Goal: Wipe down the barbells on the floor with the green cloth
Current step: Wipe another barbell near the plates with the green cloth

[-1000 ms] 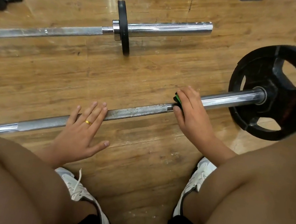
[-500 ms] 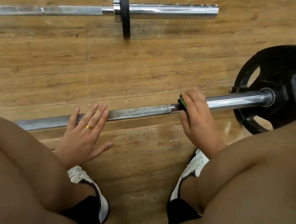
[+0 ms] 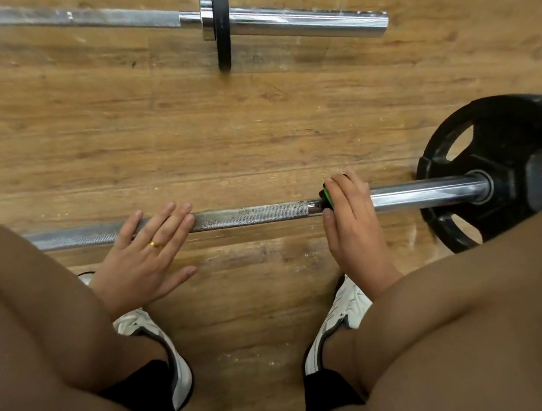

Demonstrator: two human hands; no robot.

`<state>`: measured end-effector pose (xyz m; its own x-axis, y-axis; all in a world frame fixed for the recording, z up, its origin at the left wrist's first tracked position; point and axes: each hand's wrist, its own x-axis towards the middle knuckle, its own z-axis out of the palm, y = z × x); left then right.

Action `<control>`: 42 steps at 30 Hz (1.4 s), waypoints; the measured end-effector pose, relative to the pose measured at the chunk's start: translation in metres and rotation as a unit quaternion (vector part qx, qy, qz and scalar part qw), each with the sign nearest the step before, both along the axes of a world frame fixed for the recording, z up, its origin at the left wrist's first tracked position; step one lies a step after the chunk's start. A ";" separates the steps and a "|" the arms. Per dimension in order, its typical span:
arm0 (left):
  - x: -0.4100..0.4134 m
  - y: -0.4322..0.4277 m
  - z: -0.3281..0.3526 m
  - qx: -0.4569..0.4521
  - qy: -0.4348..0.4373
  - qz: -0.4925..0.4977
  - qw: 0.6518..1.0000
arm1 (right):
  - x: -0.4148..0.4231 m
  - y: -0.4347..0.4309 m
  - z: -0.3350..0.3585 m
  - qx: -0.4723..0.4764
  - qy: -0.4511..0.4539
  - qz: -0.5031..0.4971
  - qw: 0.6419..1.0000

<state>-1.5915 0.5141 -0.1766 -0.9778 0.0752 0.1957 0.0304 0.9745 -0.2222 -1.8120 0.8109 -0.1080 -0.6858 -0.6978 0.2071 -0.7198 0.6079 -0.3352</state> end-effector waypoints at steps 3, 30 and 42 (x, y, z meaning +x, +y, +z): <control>-0.006 -0.002 0.002 0.010 -0.003 0.007 1.000 | -0.011 -0.007 0.001 0.008 0.003 0.015 1.000; -0.100 -0.080 0.059 0.232 -0.188 0.022 0.954 | -0.090 -0.073 0.014 0.050 -0.006 0.001 0.999; -0.112 -0.112 0.059 0.170 -0.193 0.049 0.965 | -0.112 -0.095 0.004 0.011 -0.016 -0.046 0.999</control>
<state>-1.7033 0.4024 -0.1178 -0.9819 -0.0248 -0.1878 -0.0482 0.9914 0.1214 -1.9244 0.7156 -0.1042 -0.7533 -0.6355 0.1693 -0.6497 0.6790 -0.3417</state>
